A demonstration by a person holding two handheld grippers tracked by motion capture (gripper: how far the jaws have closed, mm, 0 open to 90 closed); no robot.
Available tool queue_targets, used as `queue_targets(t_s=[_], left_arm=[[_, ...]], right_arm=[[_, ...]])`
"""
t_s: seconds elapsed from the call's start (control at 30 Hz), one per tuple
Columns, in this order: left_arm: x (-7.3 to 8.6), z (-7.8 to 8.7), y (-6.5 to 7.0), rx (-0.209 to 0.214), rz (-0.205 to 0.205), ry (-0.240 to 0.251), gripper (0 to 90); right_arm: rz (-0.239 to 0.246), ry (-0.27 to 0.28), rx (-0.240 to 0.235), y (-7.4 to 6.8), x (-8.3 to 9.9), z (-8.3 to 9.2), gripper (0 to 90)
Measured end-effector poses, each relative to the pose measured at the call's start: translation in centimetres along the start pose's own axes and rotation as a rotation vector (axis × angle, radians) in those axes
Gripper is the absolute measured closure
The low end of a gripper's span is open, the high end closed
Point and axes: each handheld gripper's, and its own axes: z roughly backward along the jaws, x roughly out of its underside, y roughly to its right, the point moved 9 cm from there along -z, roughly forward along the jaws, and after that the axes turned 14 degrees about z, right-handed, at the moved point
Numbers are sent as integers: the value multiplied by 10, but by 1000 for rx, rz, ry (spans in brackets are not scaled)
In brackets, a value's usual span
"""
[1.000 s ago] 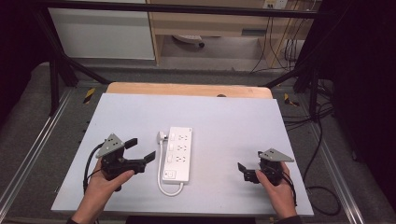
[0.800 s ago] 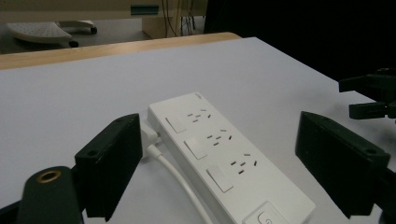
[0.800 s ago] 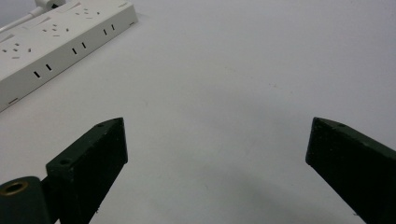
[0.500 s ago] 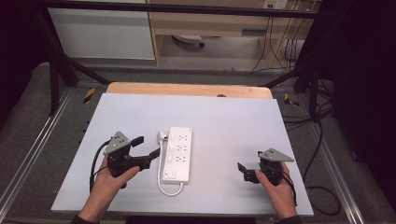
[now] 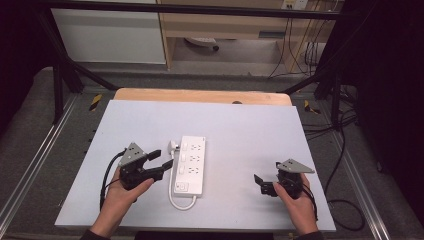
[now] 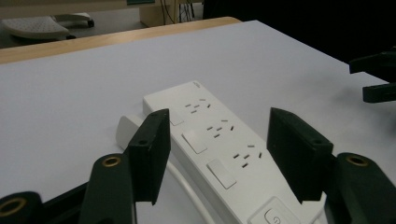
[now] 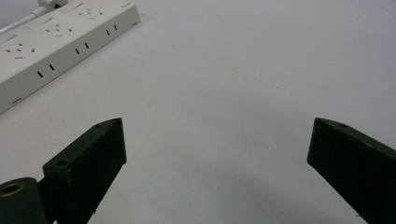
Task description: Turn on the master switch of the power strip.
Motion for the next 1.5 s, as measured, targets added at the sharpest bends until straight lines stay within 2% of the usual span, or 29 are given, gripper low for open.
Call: queue_targets(t_s=[0.17,0.37,0.63,0.73,0.93,1.2,1.5], left_arm=[[3,-1,-3,-6,9,-5,481],[7,-4,-5,-13,-8,0,600],[14,-8,-4,5,-10,-14,724],[17,-9,-3,9,-24,-22,770],[19,-11,1,18,-35,-33,827],[24,-12,4,43,-13,-58,895],[30,-15,6,50,-7,-88,899]], right_arm=[[0,-2,-5,-1,0,-1,48],[-1,0,1,0,0,0,48],[-4,-2,0,0,0,0,47],[-6,-1,2,0,-1,0,46],[-6,-1,3,0,-1,0,45],[-8,3,5,1,-1,1,45],[-5,4,9,1,-1,1,43]])
